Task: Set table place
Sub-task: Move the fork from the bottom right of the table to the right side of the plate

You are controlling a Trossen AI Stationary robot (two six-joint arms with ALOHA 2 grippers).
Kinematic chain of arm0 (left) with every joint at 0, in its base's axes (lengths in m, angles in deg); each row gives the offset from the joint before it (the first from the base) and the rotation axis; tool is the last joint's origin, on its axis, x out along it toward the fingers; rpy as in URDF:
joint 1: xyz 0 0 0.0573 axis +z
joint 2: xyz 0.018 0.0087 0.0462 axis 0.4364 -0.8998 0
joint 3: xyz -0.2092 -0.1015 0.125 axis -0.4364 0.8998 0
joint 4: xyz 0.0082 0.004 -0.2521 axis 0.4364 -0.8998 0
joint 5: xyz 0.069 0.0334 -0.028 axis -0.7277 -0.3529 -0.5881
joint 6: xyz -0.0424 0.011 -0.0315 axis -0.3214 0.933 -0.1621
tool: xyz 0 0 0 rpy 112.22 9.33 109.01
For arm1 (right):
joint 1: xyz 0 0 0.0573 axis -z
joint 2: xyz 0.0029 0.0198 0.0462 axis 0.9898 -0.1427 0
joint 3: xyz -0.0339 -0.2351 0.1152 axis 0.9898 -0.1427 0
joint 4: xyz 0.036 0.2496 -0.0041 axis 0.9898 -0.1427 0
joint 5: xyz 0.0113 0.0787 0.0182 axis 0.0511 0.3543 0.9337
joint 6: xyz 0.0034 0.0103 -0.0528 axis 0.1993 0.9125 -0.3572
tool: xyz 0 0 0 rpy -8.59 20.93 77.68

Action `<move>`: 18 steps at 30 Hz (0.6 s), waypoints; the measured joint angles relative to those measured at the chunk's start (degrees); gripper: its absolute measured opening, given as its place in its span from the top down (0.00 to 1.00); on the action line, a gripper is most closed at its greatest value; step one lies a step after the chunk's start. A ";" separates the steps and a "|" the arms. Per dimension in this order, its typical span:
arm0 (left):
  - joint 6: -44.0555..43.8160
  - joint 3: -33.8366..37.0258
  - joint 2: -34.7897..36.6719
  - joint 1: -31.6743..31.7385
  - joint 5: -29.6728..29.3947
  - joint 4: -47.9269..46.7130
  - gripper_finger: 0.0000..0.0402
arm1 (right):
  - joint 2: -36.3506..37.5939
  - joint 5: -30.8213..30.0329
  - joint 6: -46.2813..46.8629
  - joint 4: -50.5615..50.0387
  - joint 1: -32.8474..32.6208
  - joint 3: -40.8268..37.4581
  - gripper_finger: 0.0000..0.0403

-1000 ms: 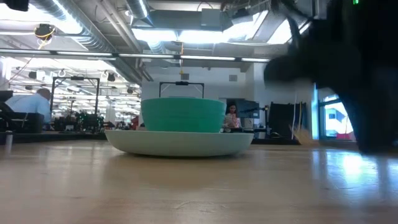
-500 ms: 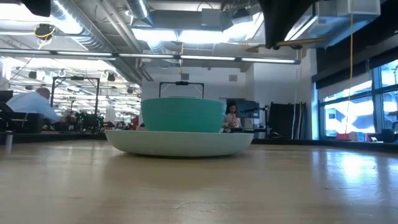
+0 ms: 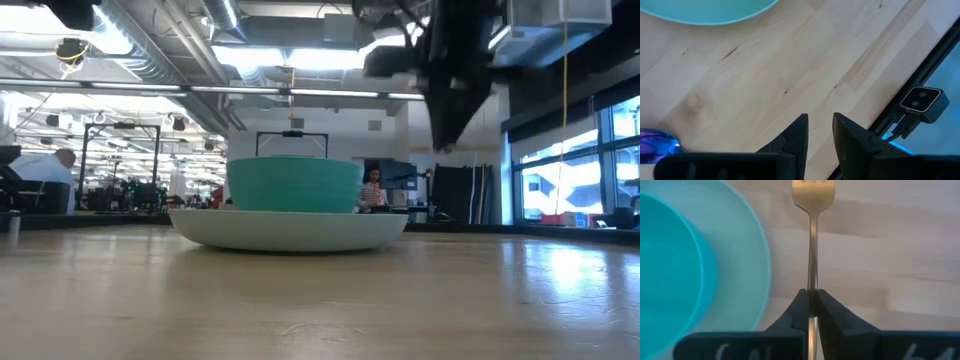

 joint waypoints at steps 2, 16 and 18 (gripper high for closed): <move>1.29 0.00 0.00 0.46 0.64 -0.01 0.79 | 0.02 0.20 0.01 5.31 0.29 -3.21 0.96; 2.95 0.00 0.04 1.60 0.95 -0.39 0.79 | 0.00 2.93 0.56 22.10 1.88 -16.54 0.96; 2.95 0.00 0.04 1.61 0.95 -0.39 0.79 | 0.00 3.42 0.60 24.69 1.88 -18.17 0.96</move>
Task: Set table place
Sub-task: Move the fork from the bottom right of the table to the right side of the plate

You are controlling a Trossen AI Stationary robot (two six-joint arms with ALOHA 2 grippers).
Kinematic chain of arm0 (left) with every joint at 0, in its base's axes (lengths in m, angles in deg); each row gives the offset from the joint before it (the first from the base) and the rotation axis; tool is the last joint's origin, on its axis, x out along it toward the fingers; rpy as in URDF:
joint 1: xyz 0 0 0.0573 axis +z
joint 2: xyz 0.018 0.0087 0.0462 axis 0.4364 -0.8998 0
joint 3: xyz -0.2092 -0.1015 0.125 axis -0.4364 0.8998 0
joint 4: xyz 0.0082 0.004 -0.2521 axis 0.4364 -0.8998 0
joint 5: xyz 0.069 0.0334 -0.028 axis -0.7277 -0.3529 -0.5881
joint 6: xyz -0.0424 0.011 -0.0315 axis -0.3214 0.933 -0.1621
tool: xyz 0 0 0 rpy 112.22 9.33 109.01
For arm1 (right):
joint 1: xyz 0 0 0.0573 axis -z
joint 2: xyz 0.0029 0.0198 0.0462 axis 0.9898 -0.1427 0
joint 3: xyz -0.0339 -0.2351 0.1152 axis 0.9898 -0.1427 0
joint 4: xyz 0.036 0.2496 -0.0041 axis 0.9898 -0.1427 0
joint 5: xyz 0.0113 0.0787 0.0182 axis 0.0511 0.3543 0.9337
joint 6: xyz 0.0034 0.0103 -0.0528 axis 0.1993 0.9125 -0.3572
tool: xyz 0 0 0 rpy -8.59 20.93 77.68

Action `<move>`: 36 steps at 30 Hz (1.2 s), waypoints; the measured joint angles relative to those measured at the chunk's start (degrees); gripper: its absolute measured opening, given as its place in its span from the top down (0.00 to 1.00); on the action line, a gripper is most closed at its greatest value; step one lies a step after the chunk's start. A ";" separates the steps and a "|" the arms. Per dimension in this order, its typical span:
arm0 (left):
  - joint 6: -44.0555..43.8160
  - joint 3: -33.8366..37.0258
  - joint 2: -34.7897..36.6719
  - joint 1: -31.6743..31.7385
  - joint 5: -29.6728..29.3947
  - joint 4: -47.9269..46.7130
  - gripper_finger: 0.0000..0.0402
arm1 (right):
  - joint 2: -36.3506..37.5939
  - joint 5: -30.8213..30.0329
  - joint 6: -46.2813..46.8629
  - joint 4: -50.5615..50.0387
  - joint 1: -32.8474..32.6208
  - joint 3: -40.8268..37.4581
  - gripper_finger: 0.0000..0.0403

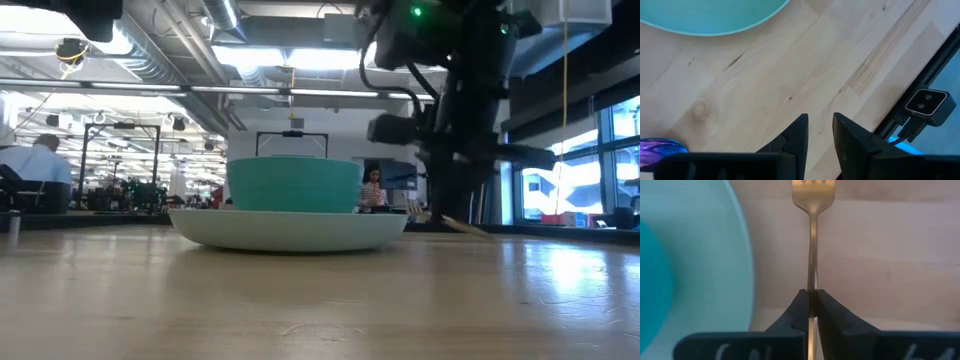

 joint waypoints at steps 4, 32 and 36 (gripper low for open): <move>-0.04 0.00 0.00 0.00 -0.04 0.00 0.79 | 0.00 1.12 0.62 3.67 -0.02 -2.47 0.96; -0.24 0.00 0.04 1.70 -0.02 0.22 0.79 | -1.99 1.60 -0.94 4.20 0.00 -2.14 0.72; -0.22 0.00 0.04 1.70 0.98 0.40 0.79 | -0.17 1.58 -4.61 -0.98 0.00 1.10 0.72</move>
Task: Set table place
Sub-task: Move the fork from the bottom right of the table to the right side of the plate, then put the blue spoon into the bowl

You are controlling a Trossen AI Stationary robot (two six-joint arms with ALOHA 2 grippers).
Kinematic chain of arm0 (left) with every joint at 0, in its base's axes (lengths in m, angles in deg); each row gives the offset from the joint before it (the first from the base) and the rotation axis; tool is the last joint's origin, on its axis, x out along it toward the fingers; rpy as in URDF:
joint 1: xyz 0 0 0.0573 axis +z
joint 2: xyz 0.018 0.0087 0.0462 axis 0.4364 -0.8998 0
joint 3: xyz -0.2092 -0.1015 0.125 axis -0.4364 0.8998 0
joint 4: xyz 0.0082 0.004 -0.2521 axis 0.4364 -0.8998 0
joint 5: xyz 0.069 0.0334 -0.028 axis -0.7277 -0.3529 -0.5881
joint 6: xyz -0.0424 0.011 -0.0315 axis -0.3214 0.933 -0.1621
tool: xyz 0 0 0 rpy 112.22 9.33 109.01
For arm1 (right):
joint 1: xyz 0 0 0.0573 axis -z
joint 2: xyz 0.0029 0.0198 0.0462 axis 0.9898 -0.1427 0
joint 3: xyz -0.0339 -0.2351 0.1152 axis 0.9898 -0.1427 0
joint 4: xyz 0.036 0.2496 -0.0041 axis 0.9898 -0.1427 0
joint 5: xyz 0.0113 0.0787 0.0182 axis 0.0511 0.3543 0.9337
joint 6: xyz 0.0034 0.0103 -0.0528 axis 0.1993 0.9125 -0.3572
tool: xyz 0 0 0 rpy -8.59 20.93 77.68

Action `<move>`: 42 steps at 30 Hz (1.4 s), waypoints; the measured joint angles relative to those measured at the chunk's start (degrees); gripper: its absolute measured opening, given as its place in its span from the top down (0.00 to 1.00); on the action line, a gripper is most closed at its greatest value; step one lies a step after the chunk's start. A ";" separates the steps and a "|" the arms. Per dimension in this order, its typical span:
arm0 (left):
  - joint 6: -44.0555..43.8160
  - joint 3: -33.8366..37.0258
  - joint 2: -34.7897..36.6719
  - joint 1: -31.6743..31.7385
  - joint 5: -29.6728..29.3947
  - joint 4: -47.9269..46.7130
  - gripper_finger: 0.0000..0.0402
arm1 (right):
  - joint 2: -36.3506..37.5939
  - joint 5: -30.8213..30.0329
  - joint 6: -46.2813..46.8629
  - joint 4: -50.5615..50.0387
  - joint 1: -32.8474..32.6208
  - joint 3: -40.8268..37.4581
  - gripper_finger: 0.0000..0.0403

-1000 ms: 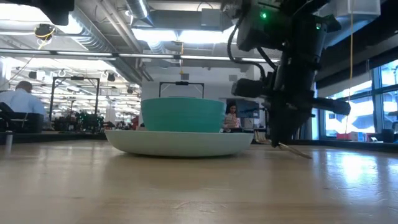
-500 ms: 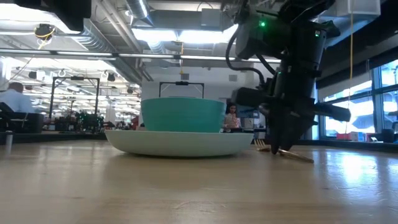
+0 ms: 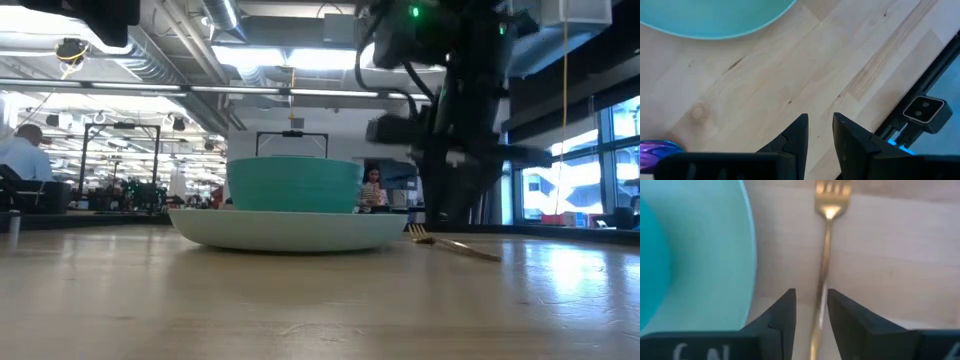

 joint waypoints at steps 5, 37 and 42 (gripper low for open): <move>0.00 0.00 0.00 0.00 0.34 0.07 0.79 | 2.94 0.78 -4.61 -11.85 0.00 8.36 0.72; -54.07 -0.09 -5.09 -14.73 -5.53 -7.93 0.80 | 8.16 1.67 -52.67 -16.86 -9.25 46.88 0.72; -54.16 -0.07 -11.85 -15.31 1.39 -7.13 0.83 | 8.17 1.72 -52.67 -17.96 -9.53 46.88 0.72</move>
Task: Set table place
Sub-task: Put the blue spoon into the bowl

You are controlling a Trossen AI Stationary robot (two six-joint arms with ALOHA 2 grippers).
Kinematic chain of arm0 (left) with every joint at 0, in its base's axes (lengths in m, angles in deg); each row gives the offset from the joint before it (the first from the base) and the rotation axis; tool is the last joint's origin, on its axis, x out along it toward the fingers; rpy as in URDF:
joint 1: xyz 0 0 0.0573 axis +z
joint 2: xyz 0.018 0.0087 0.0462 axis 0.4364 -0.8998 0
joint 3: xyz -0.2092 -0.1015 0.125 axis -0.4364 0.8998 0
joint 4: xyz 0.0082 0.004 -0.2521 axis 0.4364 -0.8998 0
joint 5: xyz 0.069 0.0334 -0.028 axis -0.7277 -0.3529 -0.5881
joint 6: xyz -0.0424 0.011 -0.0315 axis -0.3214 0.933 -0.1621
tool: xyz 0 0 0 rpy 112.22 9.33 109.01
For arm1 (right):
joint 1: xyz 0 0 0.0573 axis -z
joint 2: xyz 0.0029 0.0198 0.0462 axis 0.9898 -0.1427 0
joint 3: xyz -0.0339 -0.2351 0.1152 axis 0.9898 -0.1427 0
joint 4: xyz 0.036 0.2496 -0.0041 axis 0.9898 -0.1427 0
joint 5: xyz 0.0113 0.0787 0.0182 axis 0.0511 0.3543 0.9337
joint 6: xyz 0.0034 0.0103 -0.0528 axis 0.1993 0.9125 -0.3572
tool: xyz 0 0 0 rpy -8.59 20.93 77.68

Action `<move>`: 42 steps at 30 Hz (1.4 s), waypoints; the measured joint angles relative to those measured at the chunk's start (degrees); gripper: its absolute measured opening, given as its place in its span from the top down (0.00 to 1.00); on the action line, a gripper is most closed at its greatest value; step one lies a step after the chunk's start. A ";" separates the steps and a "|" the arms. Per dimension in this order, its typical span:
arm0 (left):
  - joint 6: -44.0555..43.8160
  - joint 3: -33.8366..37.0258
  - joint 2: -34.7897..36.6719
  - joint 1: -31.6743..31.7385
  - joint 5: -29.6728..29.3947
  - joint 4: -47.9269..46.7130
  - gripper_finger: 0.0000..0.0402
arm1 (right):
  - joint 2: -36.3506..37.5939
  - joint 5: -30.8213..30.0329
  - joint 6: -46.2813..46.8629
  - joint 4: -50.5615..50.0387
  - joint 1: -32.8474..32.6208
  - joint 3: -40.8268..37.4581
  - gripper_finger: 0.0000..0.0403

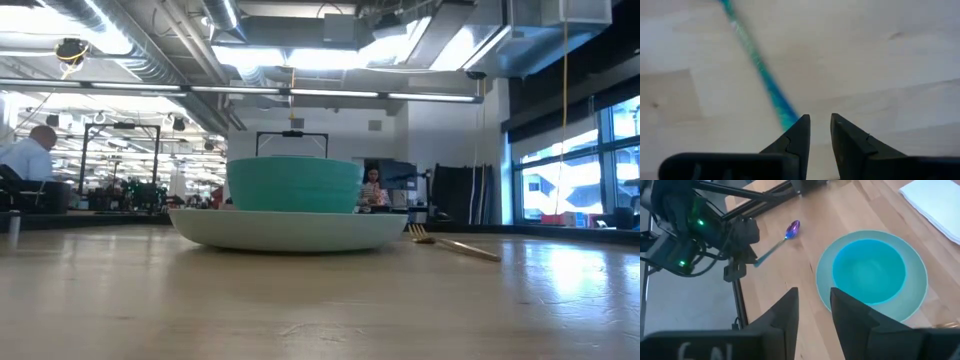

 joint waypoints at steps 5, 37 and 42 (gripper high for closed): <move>-0.28 0.00 -3.38 -0.54 4.64 -1.31 0.88 | 0.00 0.00 0.02 -0.02 0.00 0.00 0.72; -0.11 10.83 -3.25 0.58 4.22 -0.61 0.65 | 0.00 -0.07 1.95 1.05 0.04 -0.02 0.72; 0.24 11.88 -3.23 -0.67 1.52 -0.48 0.68 | 0.00 -0.10 1.97 1.12 0.04 -0.02 0.72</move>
